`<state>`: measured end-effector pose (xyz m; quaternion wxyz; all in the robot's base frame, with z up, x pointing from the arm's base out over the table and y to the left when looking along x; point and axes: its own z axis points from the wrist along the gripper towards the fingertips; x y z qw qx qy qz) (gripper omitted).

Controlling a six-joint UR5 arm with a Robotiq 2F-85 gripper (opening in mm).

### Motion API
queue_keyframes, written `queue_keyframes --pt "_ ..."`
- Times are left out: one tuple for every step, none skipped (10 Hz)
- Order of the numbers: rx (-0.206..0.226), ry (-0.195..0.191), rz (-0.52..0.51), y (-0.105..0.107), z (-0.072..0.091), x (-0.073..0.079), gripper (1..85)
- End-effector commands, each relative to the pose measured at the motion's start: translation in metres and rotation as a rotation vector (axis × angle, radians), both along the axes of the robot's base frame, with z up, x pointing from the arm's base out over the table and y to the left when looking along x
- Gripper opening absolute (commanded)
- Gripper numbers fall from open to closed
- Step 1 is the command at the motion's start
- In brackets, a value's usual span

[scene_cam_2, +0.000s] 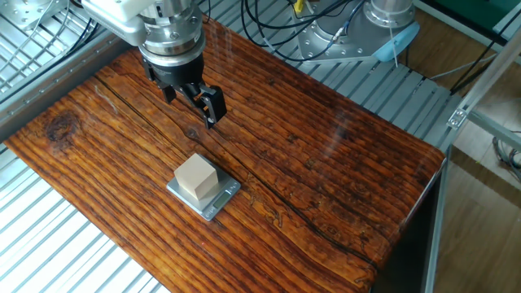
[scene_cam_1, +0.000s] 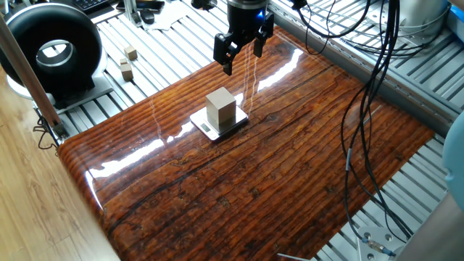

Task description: Remove the object from the scale

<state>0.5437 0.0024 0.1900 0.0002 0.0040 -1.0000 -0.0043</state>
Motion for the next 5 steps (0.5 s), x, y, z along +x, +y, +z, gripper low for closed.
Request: queue_keyframes --pt "-0.112 -0.06 -0.058 -0.0272 0.0018 0.0148 84.0" --pt "-0.116 -0.065 -0.057 -0.0281 0.0009 0.0162 1.0" --pt "-0.115 -0.068 -0.057 -0.0272 -0.0001 0.0174 1.0" --pt "-0.115 -0.068 -0.057 -0.0264 -0.0004 0.0176 1.0" --pt "-0.115 -0.066 -0.057 -0.0264 -0.0007 0.0173 1.0"
